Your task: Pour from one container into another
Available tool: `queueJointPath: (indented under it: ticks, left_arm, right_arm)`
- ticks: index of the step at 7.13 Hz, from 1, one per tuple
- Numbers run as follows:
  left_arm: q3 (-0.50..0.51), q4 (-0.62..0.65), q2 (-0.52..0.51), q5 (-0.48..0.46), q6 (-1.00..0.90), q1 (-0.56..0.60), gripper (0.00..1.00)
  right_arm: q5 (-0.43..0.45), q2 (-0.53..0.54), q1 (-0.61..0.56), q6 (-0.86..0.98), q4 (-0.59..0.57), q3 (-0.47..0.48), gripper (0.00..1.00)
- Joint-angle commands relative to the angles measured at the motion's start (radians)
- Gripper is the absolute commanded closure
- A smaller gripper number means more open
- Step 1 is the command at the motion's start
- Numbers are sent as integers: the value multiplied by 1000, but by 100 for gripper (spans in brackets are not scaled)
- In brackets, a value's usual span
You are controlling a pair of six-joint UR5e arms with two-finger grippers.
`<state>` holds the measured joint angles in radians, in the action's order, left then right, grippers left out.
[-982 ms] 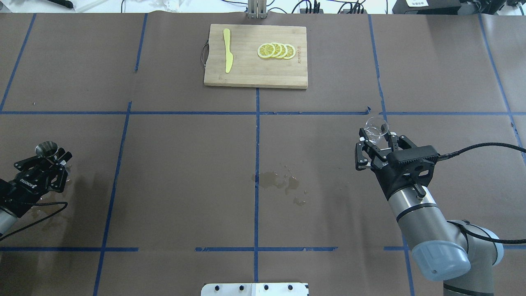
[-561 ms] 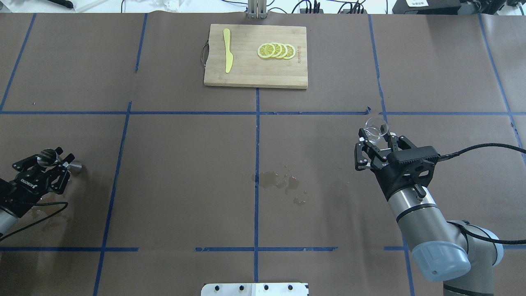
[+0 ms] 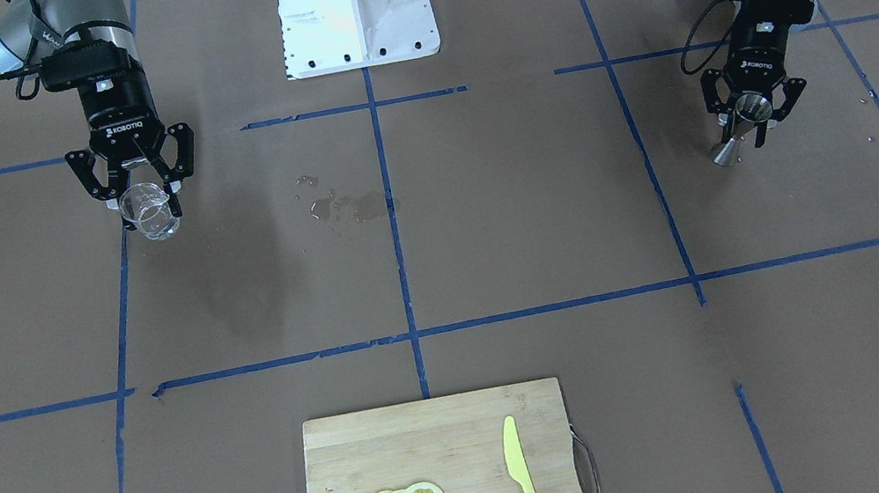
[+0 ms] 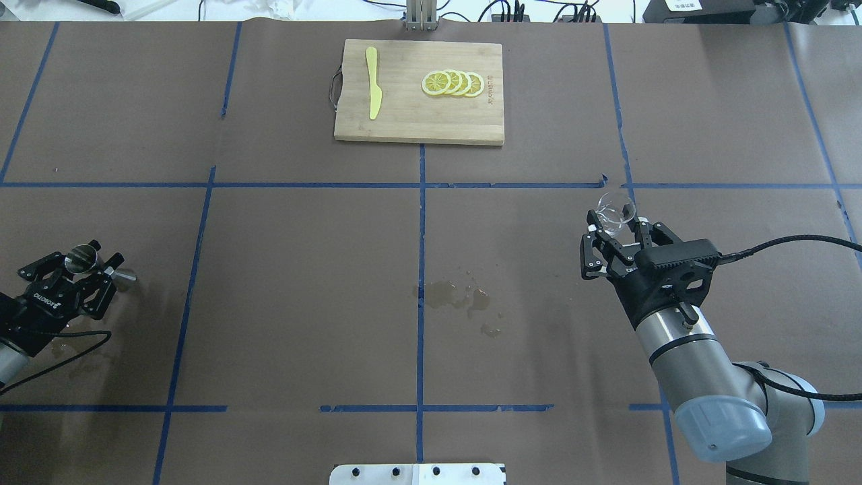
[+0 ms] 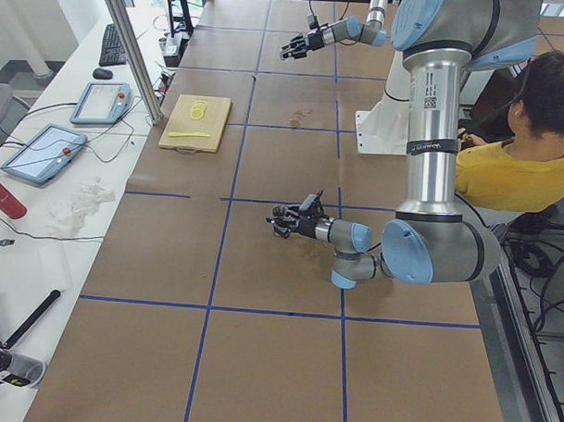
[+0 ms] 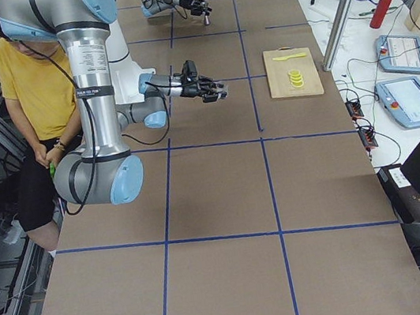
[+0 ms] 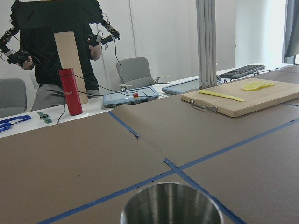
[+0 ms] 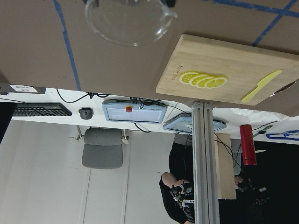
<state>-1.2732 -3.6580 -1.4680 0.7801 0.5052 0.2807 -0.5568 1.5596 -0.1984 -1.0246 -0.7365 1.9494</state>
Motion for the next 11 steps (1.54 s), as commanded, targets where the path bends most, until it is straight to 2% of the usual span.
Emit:
queueJointPath:
  ticks: [1,3,4,5,8,10,11]
  left_arm:
    - [-8,-1,3,2,-2,2,27]
    - [-23,-1,6,4,-2,3,20]
    - [-61,-4,17,4,-4,5,15]
    - [-73,-5,20,2,-5,6,6]
    - [-112,-7,44,4,-7,9,5]
    - [-200,-5,98,11,-1,15,5]
    - [-209,1,98,36,3,50,5]
  right_arm:
    - [0,0,1,-2,-1,0,100]
    - [0,-1,2,-2,-1,-1,100]
    - [0,-1,4,-3,0,-1,100]
    - [0,-1,5,-9,0,-1,100]
    - [0,-1,7,-9,0,-1,100]
    - [0,-1,5,-9,0,-1,100]
    - [0,-1,7,-9,0,-1,100]
